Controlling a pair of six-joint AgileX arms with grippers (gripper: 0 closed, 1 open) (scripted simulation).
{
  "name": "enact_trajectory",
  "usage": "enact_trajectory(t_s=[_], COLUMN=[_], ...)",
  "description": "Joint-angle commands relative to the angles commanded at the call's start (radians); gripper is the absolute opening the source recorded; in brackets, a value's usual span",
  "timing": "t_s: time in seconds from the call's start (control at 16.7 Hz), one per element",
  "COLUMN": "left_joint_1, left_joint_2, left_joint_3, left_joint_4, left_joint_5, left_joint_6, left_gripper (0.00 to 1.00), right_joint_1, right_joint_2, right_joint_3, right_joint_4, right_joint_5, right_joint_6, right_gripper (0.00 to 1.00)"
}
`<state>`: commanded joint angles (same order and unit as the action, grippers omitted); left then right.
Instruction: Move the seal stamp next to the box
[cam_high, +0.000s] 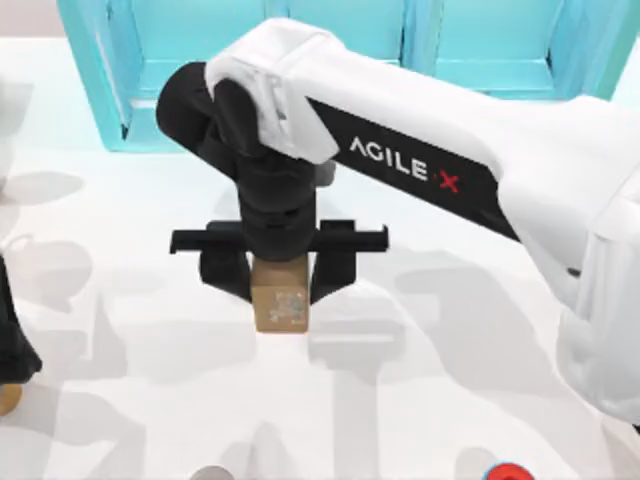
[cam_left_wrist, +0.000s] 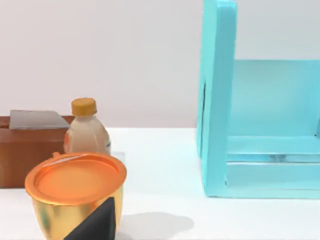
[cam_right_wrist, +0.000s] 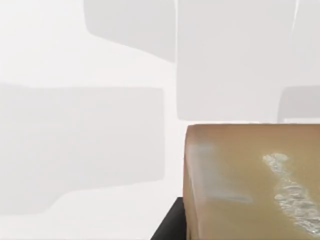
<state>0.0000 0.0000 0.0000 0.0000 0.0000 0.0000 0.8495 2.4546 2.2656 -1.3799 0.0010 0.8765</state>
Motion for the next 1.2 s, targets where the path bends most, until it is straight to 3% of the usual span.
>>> enact_trajectory(t_s=[0.36, 0.96, 1.2], left_joint_1=[0.000, 0.000, 0.000], left_joint_2=[0.000, 0.000, 0.000], left_joint_3=[0.000, 0.000, 0.000], left_joint_4=[0.000, 0.000, 0.000], left_joint_5=[0.000, 0.000, 0.000], left_joint_6=[0.000, 0.000, 0.000], left_gripper=[1.00, 1.00, 1.00], right_joint_1=[-0.068, -0.412, -0.503], right_joint_2=[-0.108, -0.807, -0.967], right_joint_3=[-0.111, -0.818, -0.980], right_joint_4=[0.008, 0.012, 0.009], right_joint_5=[-0.003, -0.004, -0.002], right_joint_6=[-0.059, -0.420, -0.521], right_gripper=[0.00, 0.00, 0.00])
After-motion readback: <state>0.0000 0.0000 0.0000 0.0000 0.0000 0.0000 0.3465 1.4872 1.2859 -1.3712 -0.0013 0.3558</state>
